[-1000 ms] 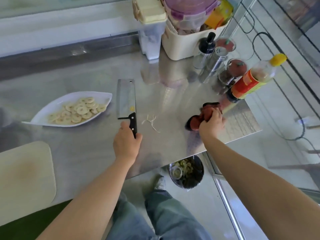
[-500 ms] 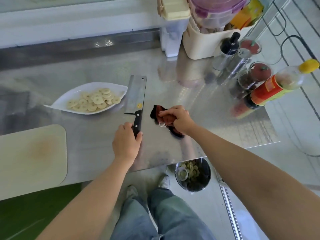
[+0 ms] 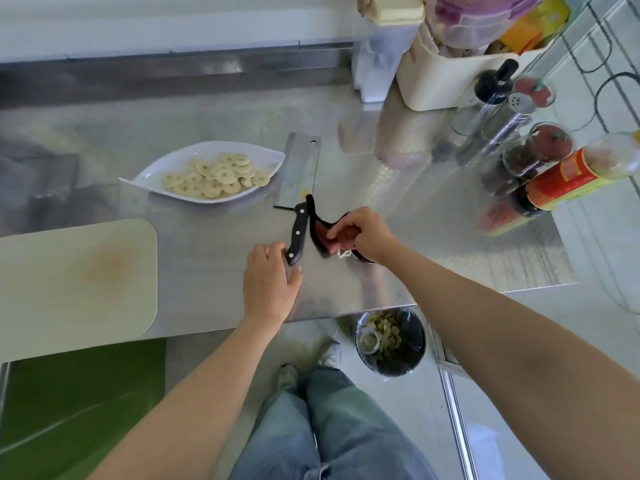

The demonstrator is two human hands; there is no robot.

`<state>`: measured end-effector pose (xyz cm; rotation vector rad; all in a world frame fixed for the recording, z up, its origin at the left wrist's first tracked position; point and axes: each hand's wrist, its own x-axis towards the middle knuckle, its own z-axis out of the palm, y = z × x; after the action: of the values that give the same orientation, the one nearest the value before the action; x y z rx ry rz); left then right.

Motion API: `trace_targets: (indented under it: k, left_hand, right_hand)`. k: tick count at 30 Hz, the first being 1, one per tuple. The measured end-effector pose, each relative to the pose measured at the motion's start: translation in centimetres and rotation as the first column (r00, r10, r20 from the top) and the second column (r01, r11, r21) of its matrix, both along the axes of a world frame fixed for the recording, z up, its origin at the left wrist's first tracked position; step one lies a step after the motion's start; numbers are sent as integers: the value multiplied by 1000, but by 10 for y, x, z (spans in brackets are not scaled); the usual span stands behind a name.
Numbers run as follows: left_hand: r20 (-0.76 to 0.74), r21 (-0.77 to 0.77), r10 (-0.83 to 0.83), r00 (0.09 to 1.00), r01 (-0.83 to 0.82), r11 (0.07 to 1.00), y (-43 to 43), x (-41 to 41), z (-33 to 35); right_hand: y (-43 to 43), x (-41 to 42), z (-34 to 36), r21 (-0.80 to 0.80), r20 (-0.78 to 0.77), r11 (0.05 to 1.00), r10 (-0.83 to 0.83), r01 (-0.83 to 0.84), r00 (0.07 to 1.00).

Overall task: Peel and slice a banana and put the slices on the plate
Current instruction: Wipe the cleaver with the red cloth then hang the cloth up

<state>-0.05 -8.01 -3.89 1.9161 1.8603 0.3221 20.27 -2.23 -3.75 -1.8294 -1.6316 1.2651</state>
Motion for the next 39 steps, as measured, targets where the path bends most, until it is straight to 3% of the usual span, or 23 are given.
trace_targets:
  k: [4, 11, 16, 22, 27, 30, 34, 39]
  left_hand:
    - [-19, 31, -31, 999, 32, 999, -7, -1, 2]
    - [-79, 156, -209, 975, 219, 963, -31, 6, 0]
    - [-118, 106, -385, 915, 397, 912, -48, 26, -7]
    - [-157, 46, -373, 915, 384, 922, -66, 49, -8]
    - [-109, 99, -384, 917, 394, 914, -91, 79, -1]
    - [-59, 131, -417, 907, 421, 897, -107, 98, 3]
    - [17, 77, -455, 890, 453, 888, -121, 114, 0]
    - [67, 2, -478, 876, 479, 878, -132, 126, -1]
  right_hand:
    - [-20, 5, 8, -50, 73, 996, 81, -77, 994]
    - [-73, 27, 14, -92, 188, 996, -6, 24, 982]
    - [-107, 44, 14, -62, 198, 988, -127, 142, 972]
    - [-145, 71, 18, -36, 215, 986, -154, 165, 964]
    - [-191, 100, 6, -9, 304, 967, -241, 256, 922]
    - [-215, 122, -19, -28, 256, 931, -345, 364, 903]
    - [-228, 126, -8, -58, 176, 898, -421, 437, 890]
    - [-247, 136, -11, 44, 277, 889, -449, 455, 850]
